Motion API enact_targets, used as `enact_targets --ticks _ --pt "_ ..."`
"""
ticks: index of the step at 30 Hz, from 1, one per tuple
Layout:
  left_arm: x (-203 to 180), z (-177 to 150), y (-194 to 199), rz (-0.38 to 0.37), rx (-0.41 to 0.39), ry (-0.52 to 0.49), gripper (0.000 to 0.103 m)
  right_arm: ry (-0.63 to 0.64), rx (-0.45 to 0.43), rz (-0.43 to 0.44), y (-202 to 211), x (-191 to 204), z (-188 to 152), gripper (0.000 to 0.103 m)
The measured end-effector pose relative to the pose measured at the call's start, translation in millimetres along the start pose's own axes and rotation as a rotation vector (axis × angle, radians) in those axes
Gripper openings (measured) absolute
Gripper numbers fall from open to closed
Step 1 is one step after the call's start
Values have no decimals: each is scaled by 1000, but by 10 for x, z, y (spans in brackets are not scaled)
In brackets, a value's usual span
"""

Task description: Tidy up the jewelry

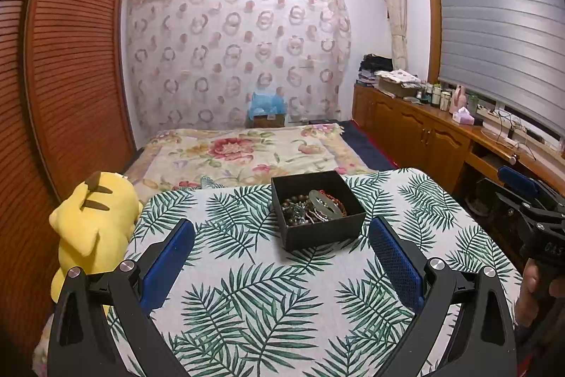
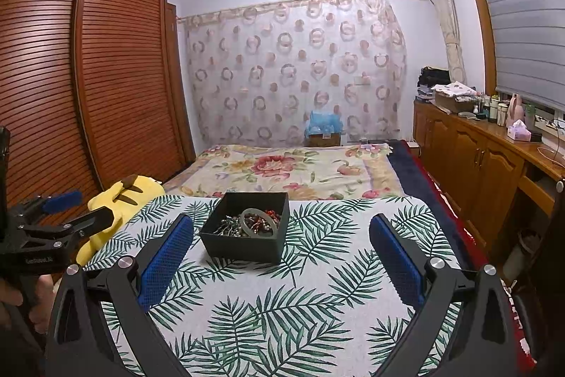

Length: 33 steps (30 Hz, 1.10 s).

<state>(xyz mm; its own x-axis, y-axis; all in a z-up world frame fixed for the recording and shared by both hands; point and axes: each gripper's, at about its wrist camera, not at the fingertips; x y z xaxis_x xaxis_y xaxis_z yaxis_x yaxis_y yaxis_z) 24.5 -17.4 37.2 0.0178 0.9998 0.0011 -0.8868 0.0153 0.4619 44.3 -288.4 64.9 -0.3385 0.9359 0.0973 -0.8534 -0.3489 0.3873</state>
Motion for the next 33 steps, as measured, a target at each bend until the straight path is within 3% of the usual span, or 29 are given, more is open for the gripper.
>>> enact_targets --ticks 33 --pt "-43 -26 4 1 -4 6 95 2 1 2 -13 3 -4 100"
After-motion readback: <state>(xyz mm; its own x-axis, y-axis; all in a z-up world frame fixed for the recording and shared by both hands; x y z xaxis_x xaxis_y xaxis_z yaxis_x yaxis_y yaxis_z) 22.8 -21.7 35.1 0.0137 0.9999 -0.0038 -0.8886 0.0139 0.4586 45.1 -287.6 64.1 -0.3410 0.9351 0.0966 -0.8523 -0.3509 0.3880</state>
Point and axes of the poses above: each gripper's, at about its wrist camera, not at the fingertips, and y roughly against the way its jaws point, x to its left, z to its top, and after that the axes turned 1 degree about -z, right-handed
